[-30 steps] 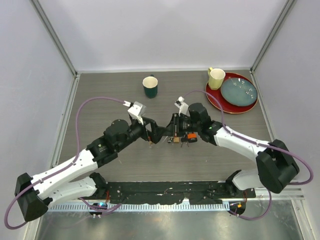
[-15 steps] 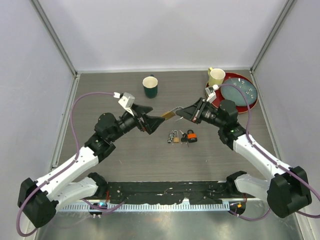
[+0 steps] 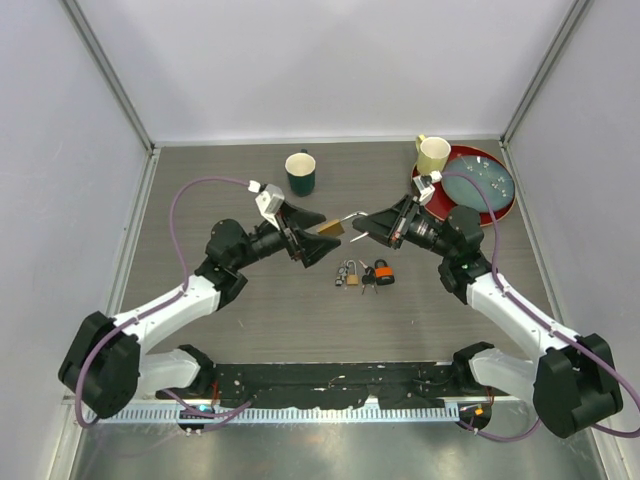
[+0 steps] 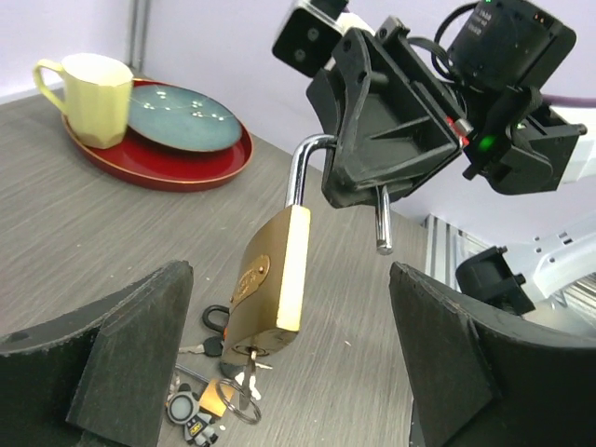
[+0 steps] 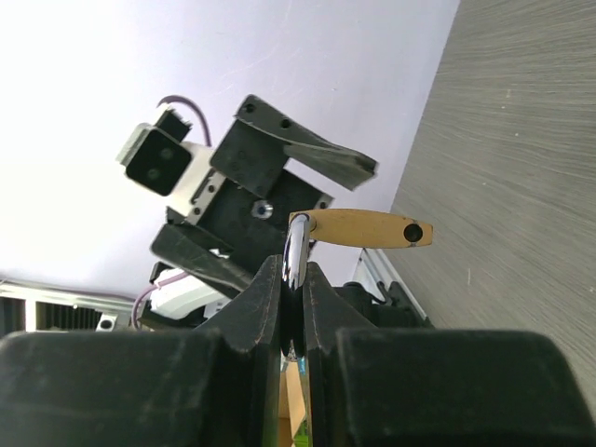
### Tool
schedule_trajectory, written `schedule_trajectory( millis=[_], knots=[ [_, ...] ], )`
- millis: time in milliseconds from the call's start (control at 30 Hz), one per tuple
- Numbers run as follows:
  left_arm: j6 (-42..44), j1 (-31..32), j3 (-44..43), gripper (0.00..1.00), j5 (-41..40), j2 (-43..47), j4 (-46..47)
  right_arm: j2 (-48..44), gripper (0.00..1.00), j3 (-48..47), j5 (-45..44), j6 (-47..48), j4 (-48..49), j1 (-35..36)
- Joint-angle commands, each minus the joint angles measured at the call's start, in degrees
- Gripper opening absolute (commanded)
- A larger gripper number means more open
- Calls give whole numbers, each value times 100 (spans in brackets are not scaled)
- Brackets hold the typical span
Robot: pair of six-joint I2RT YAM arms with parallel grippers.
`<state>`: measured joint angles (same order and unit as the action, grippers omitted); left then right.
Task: Lock with the key
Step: Pick up the lock from the center of the board.
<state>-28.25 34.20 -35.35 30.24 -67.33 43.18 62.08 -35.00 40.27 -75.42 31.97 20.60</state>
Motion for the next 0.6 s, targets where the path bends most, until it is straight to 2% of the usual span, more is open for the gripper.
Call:
schedule_trajectory(
  millis=[0,267,300,367,400,467,567],
  knots=[
    [-224,-27,-288,83,623,-359,884,-302,1,-182,112,-421,1066,-12],
    [-427,-27,-235,54,623,-457,1044,-109,1,-200,227,-535,1285,-21],
    [-436,-27,-244,46,676,-491,1052,-65,1,-174,235,-579,1408,-21],
    [-488,-18,-305,38,755,-535,1052,-39,1,-156,236,-667,1514,-21],
    [-506,-27,-332,23,877,-562,1061,-30,1,-147,244,-667,1540,-21],
    [-576,-27,-376,10,940,-667,1131,-30,1,-138,253,-676,1567,-21],
    [-734,-27,-367,0,940,-738,1254,5,1,-138,279,-659,1567,-21]
  ],
)
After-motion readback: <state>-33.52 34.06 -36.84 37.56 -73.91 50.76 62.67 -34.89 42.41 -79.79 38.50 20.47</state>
